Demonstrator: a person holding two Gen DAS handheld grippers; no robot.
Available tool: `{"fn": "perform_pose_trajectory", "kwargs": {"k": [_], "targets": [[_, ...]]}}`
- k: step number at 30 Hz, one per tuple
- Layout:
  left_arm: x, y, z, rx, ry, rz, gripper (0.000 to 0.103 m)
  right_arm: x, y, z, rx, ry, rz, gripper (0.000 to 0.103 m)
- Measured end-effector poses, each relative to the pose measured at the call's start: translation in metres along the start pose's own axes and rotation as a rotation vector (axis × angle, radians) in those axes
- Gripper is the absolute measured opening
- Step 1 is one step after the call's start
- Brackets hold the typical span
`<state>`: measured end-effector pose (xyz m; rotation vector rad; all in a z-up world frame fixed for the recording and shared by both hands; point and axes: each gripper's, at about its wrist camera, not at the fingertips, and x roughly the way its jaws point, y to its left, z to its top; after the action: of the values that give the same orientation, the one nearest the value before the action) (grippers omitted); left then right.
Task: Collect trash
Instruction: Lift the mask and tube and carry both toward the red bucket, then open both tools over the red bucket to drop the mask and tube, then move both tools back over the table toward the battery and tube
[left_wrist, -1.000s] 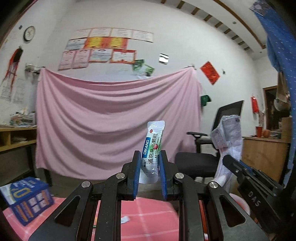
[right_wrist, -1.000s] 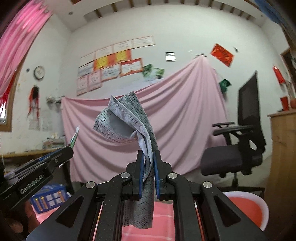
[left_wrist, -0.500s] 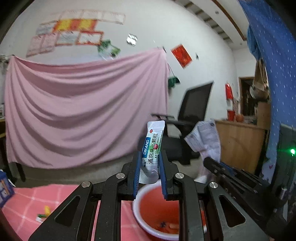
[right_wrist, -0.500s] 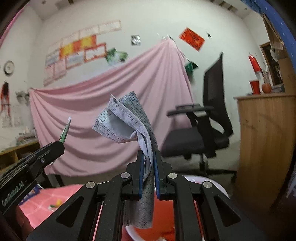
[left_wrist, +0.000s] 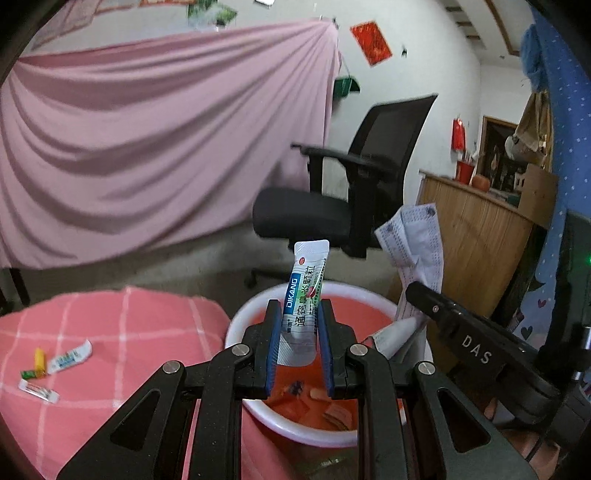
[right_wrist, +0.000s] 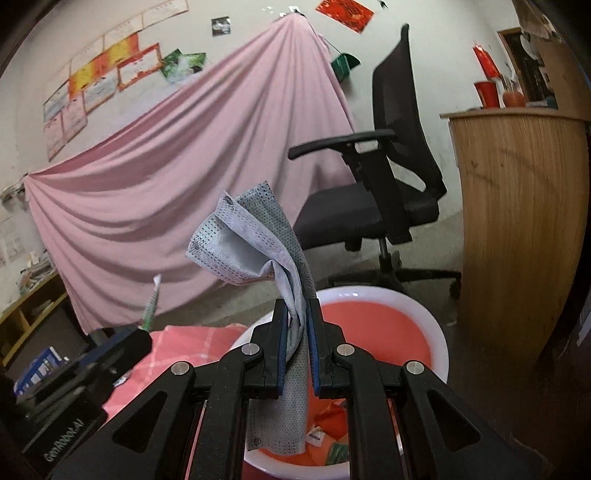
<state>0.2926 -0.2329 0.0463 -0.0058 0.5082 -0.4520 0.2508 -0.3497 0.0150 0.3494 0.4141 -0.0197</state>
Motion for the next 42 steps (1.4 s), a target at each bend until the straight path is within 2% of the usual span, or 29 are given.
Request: {"fn": "perform_pose_trajectory", "kwargs": {"k": [4,7,9,10,12,16,19,21,22,23,25,27,28,29,31,33,34,35,38,42], "targets": [[0.018,-0.003,0.002,-0.022,0.088,-0.007,0.016,0.009,-0.005,-0.004,0.019,0.051,-0.025,0.009],[0.024,-0.004,0.002,-0.035,0.116,-0.021,0.017,0.014,-0.008,-0.005,0.03,0.076,-0.046,0.01],[0.03,-0.003,0.004,-0.047,0.133,-0.031,0.017,0.016,-0.011,-0.006,0.045,0.085,-0.049,0.019],[0.031,-0.002,0.004,-0.056,0.14,-0.032,0.017,0.016,-0.013,-0.006,0.055,0.087,-0.045,0.03],[0.033,0.003,0.005,-0.082,0.149,-0.044,0.017,0.016,-0.016,-0.005,0.066,0.086,-0.047,0.032],[0.031,0.016,0.003,-0.132,0.158,-0.051,0.035,0.015,-0.022,-0.005,0.087,0.088,-0.051,0.032],[0.023,0.024,0.004,-0.147,0.148,-0.038,0.035,0.014,-0.023,-0.003,0.092,0.079,-0.055,0.032],[0.018,0.028,0.006,-0.146,0.136,-0.01,0.037,0.012,-0.02,-0.002,0.091,0.07,-0.054,0.039],[0.014,0.031,0.005,-0.145,0.129,0.006,0.043,0.01,-0.018,-0.001,0.089,0.059,-0.055,0.052],[0.011,0.034,0.006,-0.146,0.119,0.027,0.052,0.008,-0.016,0.0,0.088,0.049,-0.055,0.06],[0.0,0.04,0.006,-0.145,0.092,0.064,0.059,0.003,-0.009,0.004,0.075,0.026,-0.05,0.065],[-0.01,0.047,0.006,-0.141,0.061,0.094,0.06,-0.001,-0.002,0.007,0.055,-0.003,-0.047,0.072],[-0.014,0.05,0.005,-0.139,0.049,0.11,0.065,-0.005,0.003,0.008,0.045,-0.025,-0.045,0.078],[-0.02,0.054,0.006,-0.14,0.035,0.132,0.074,-0.009,0.007,0.01,0.038,-0.051,-0.038,0.083],[-0.032,0.062,0.005,-0.144,-0.008,0.171,0.084,-0.015,0.017,0.012,0.021,-0.091,-0.024,0.088],[-0.046,0.069,0.002,-0.153,-0.067,0.2,0.087,-0.021,0.028,0.014,-0.006,-0.134,-0.016,0.097],[-0.054,0.074,0.002,-0.161,-0.096,0.212,0.093,-0.025,0.035,0.014,-0.022,-0.164,-0.007,0.103],[-0.061,0.079,0.001,-0.171,-0.121,0.226,0.101,-0.028,0.039,0.015,-0.029,-0.186,0.002,0.103],[-0.086,0.092,-0.003,-0.189,-0.2,0.276,0.102,-0.036,0.051,0.015,-0.028,-0.243,0.077,0.103],[-0.11,0.109,-0.009,-0.191,-0.244,0.321,0.102,-0.039,0.072,0.013,-0.04,-0.315,0.14,0.103]]}}
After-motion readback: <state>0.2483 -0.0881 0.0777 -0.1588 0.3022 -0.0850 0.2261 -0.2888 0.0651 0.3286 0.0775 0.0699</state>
